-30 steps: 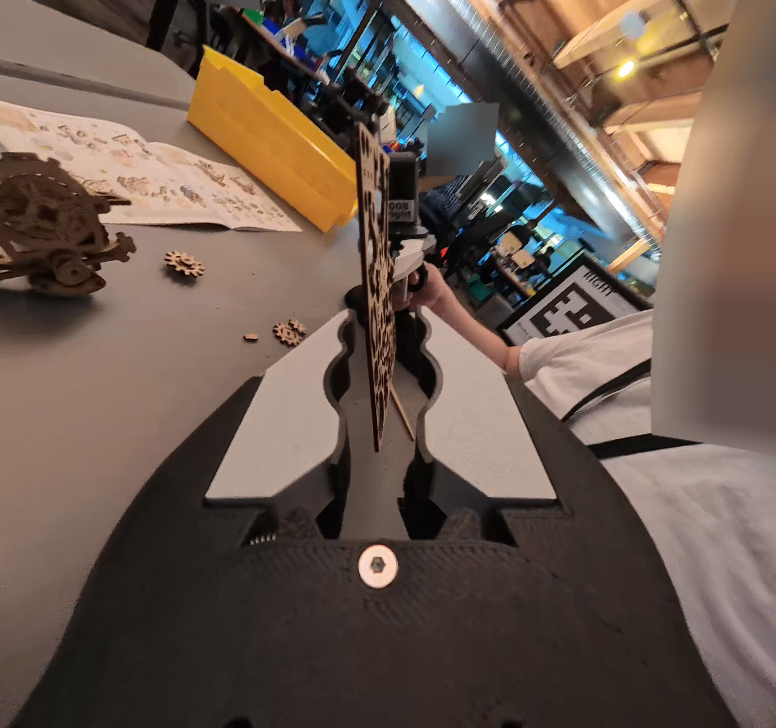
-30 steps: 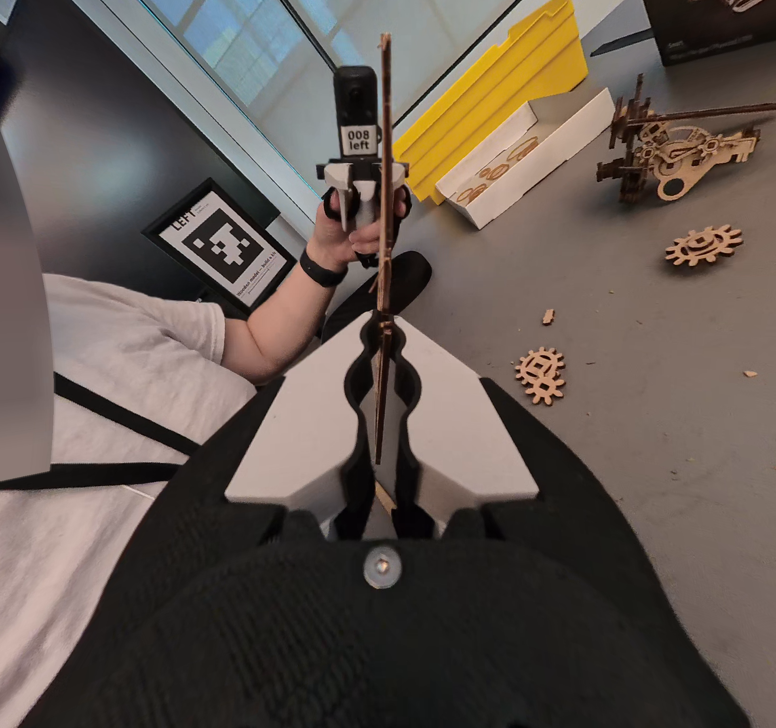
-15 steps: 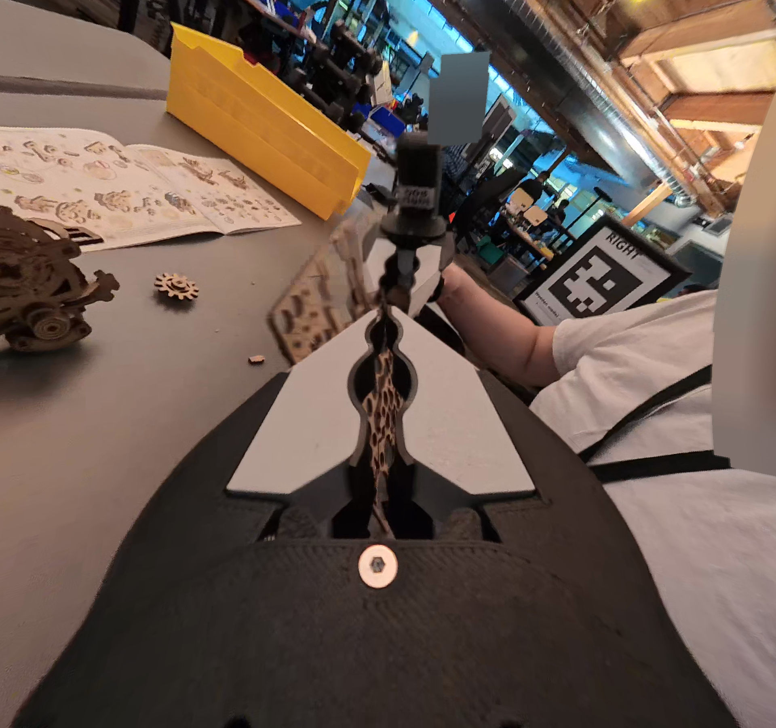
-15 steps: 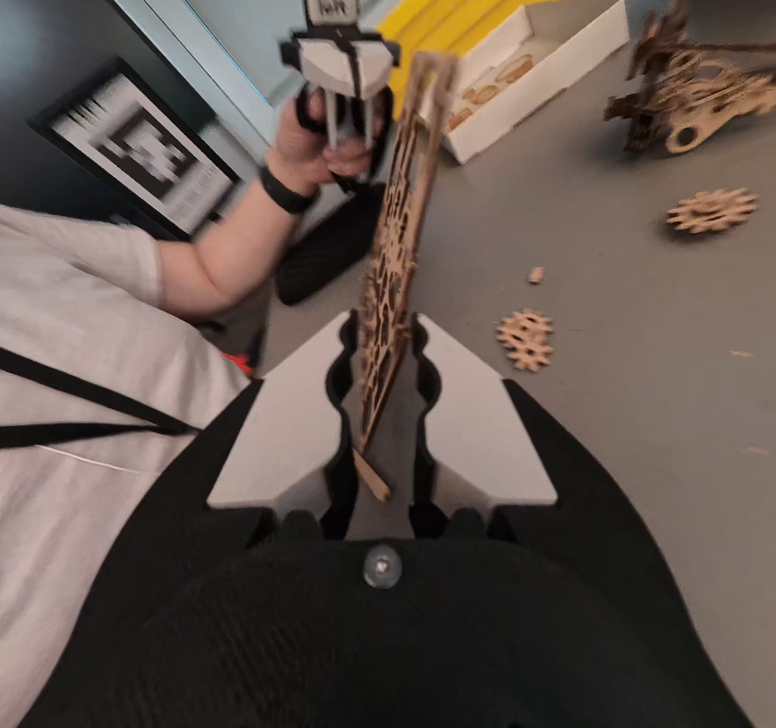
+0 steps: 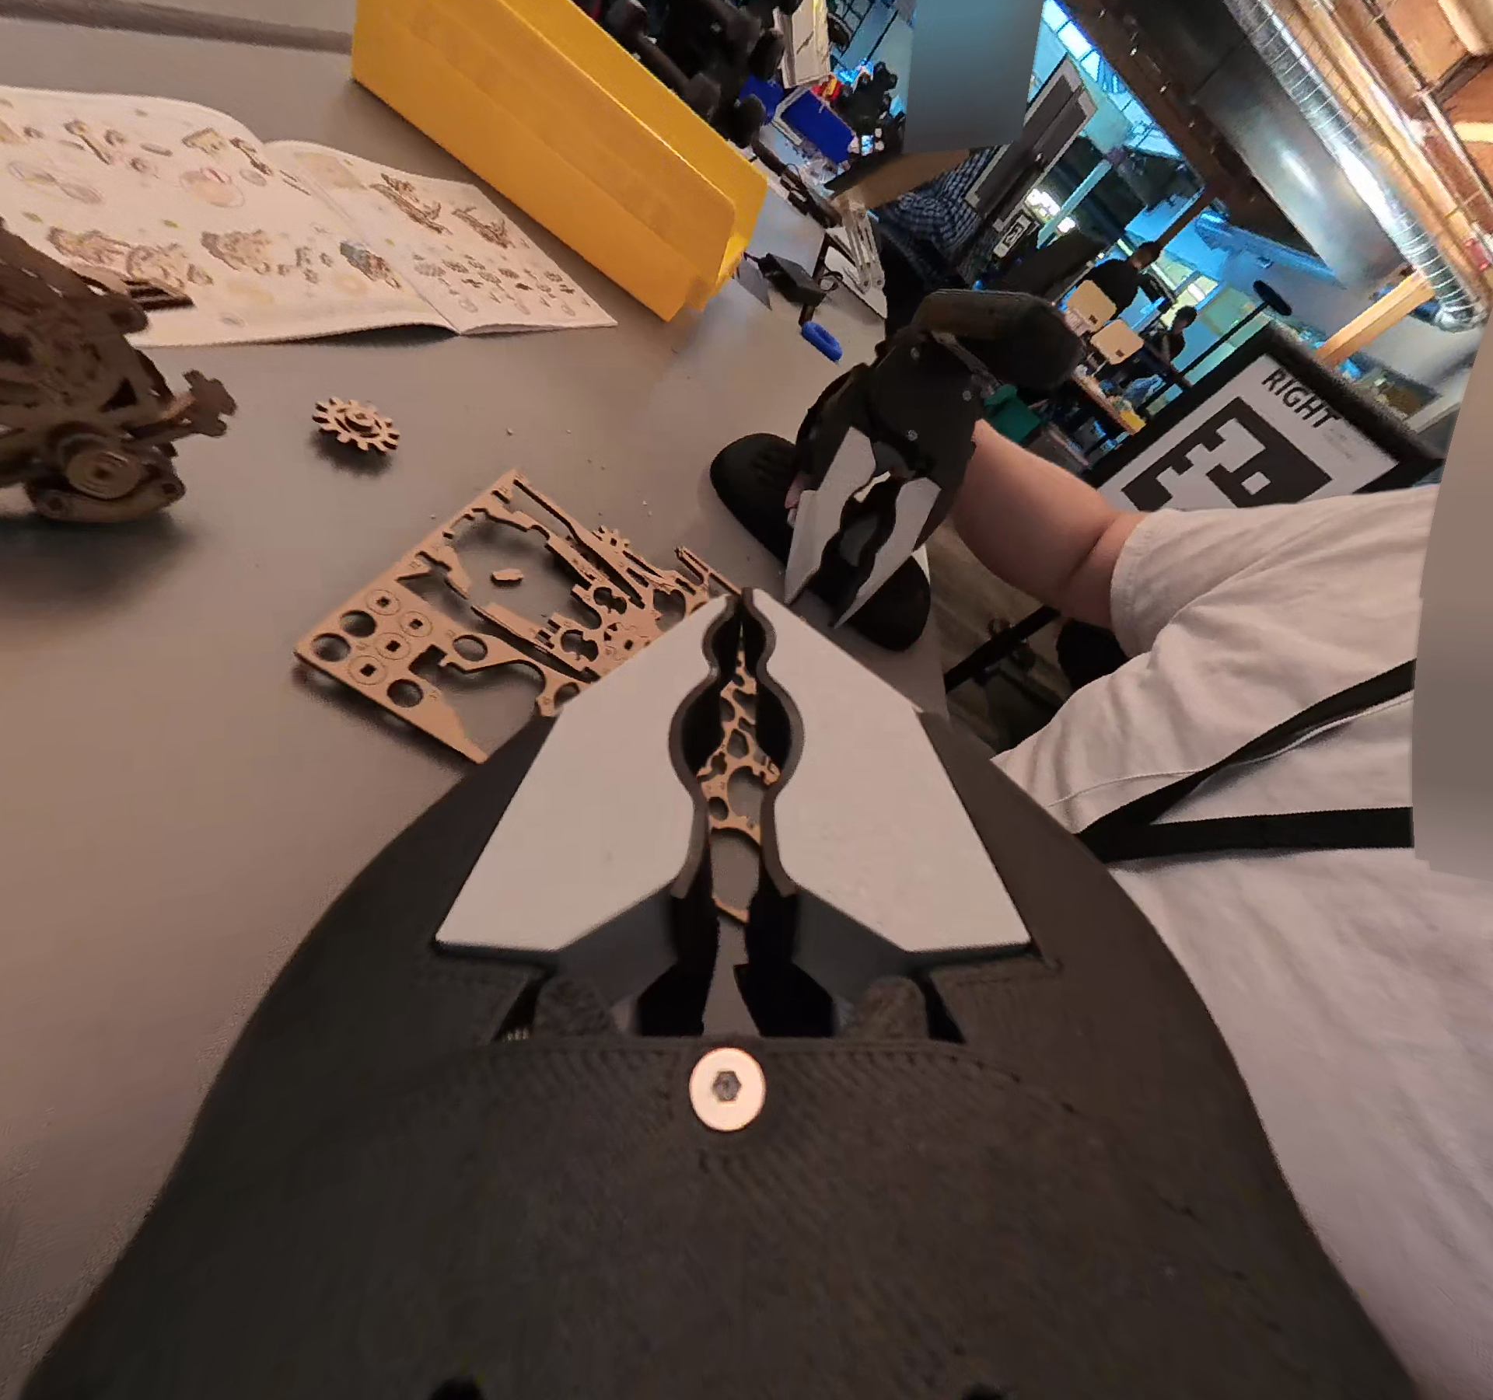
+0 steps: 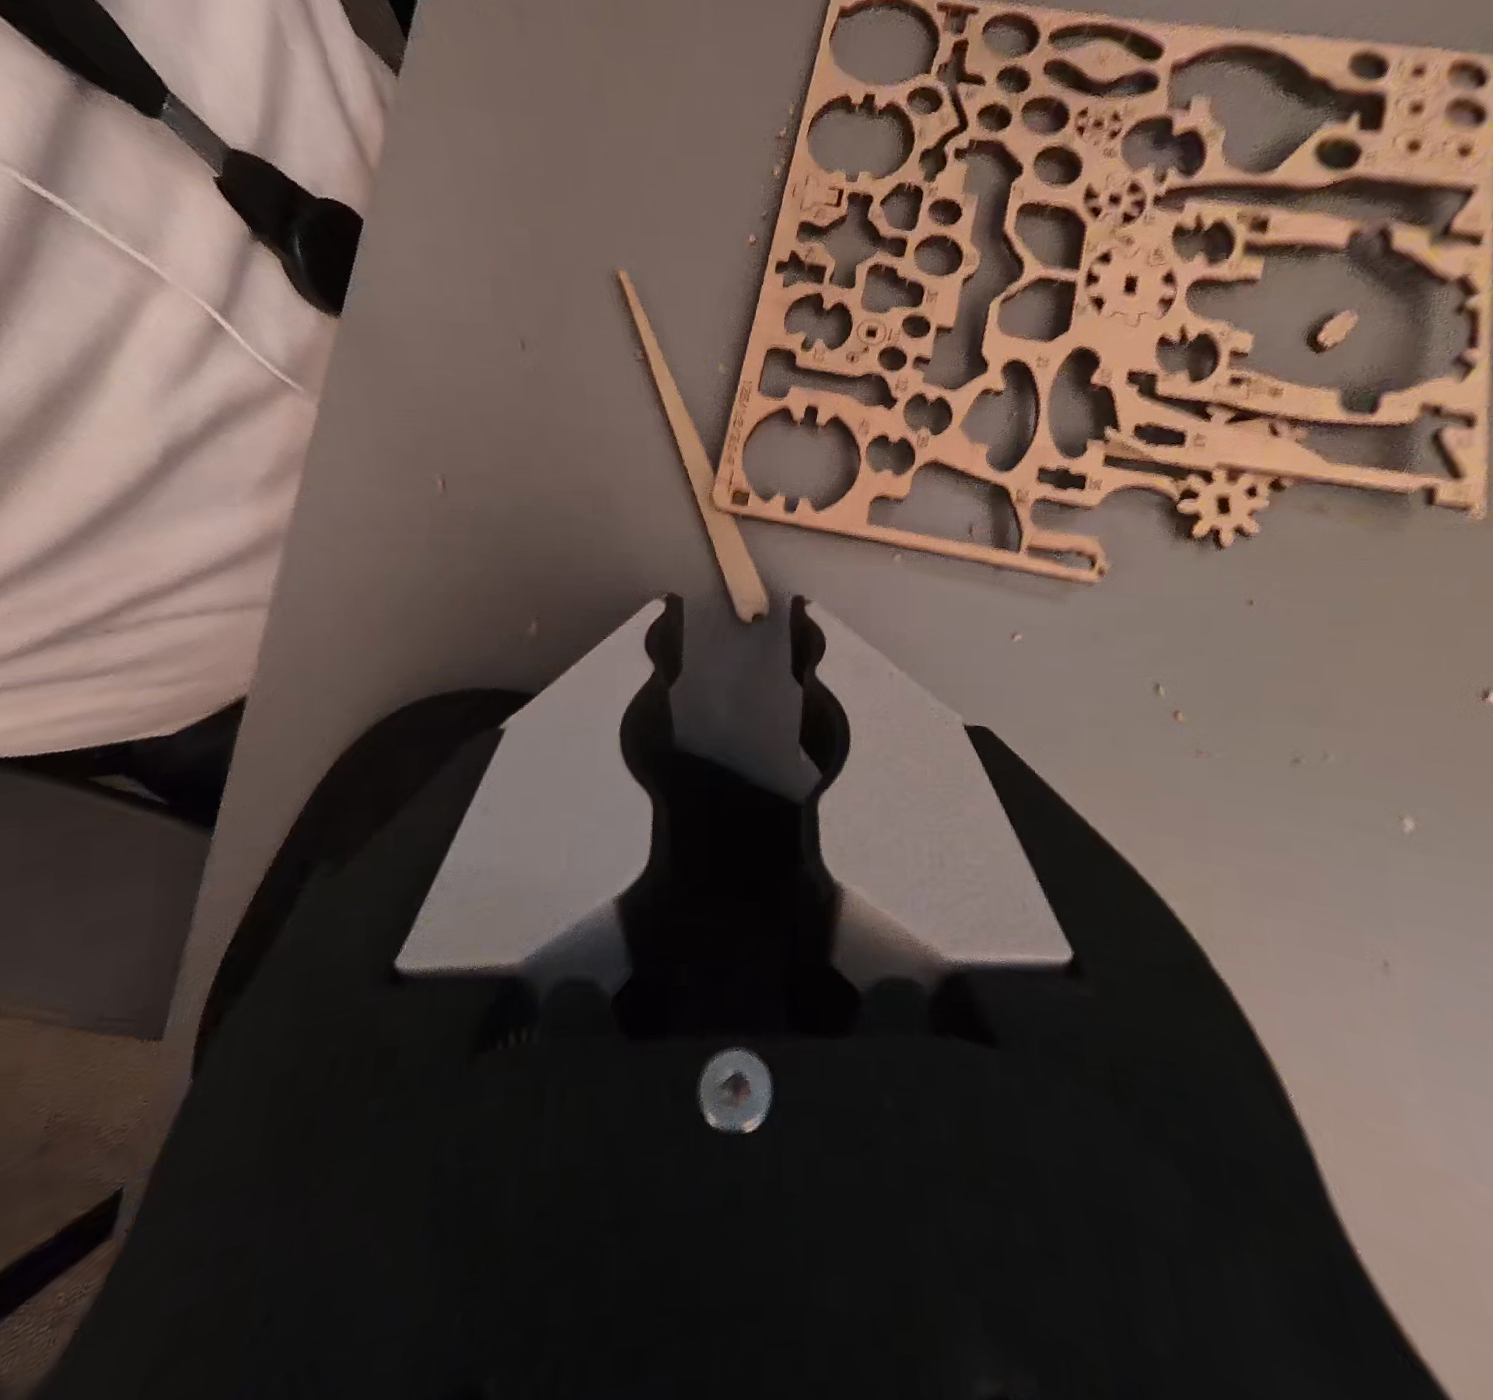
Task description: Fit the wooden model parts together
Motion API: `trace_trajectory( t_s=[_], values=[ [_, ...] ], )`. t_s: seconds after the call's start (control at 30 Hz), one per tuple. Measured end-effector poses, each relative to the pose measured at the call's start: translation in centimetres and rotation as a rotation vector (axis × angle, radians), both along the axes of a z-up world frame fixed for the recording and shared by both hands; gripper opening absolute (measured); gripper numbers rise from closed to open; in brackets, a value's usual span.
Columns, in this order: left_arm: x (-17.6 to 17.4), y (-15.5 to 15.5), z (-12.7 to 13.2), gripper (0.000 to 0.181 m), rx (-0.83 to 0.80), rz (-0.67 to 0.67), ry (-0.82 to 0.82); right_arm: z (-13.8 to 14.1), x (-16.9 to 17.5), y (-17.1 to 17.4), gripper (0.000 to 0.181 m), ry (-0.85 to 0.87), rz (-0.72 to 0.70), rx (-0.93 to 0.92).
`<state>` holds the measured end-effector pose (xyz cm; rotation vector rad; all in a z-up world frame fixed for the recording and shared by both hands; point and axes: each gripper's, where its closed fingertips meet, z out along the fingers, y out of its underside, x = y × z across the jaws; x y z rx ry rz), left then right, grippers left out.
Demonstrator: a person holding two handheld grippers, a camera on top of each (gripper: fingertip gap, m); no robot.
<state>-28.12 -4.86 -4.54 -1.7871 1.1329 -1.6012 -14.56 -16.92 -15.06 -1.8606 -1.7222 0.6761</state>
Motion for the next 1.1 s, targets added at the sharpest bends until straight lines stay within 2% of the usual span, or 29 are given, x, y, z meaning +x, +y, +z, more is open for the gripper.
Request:
trace_trajectory(
  t_s=[0.1, 0.2, 0.27, 0.37, 0.5, 0.57, 0.67, 0.8, 0.83, 0.9, 0.97, 1.0, 1.03, 1.1],
  values=[
    [0.1, 0.5, -0.7, 0.004, -0.062, 0.034, 0.007, -0.6, -0.3, 0.2, 0.007, -0.084, 0.009, 0.011],
    [-0.1, 0.7, -0.8, 0.007, -0.098, 0.059, -0.015, -0.6, 0.0, -0.1, 0.006, -0.158, 0.088, 0.097],
    [0.0, 0.2, -1.1, 0.016, -0.078, 0.071, 0.002, 0.3, 0.5, -0.1, 0.006, -0.185, 0.093, 0.157],
    [1.5, -2.5, -1.0, 0.022, -0.045, 0.022, 0.016, 2.8, 1.1, -0.5, 0.006, -0.179, 0.107, 0.220],
    [5.7, -7.9, -0.6, 0.023, -0.074, -0.160, 0.006, 5.2, 2.4, -1.1, 0.006, -0.239, 0.144, 0.248],
    [7.8, -9.9, -1.1, 0.026, -0.066, -0.232, 0.030, 6.2, 2.5, -0.5, 0.006, -0.256, 0.149, 0.302],
    [10.2, -11.2, -2.7, 0.031, -0.059, -0.290, 0.087, 7.8, 2.0, 0.3, 0.006, -0.245, 0.171, 0.394],
    [11.5, -12.0, -3.2, 0.024, -0.191, -0.361, 0.089, 8.9, 2.3, 2.0, 0.006, -0.303, 0.159, 0.538],
    [11.6, -12.2, -3.4, 0.008, -0.184, -0.373, 0.091, 9.2, 2.1, 2.1, 0.006, -0.292, 0.159, 0.556],
    [11.7, -11.8, -3.9, 0.000, -0.125, -0.343, 0.100, 9.4, 1.8, 2.8, 0.006, -0.277, 0.137, 0.581],
    [11.5, -10.8, -3.7, 0.000, -0.094, -0.285, 0.078, 10.4, 1.2, 4.2, 0.008, -0.172, 0.029, 0.613],
    [11.3, -10.3, -3.3, 0.000, -0.097, -0.255, 0.048, 11.4, 1.1, 5.3, 0.018, -0.072, -0.070, 0.608],
    [11.0, -9.6, -3.0, 0.000, -0.099, -0.214, 0.021, 12.5, 1.0, 6.1, 0.016, 0.067, -0.177, 0.558],
    [10.3, -8.3, -2.9, 0.000, -0.075, -0.131, -0.004, 14.4, 0.3, 6.8, 0.031, 0.429, -0.332, 0.314]
  ],
)
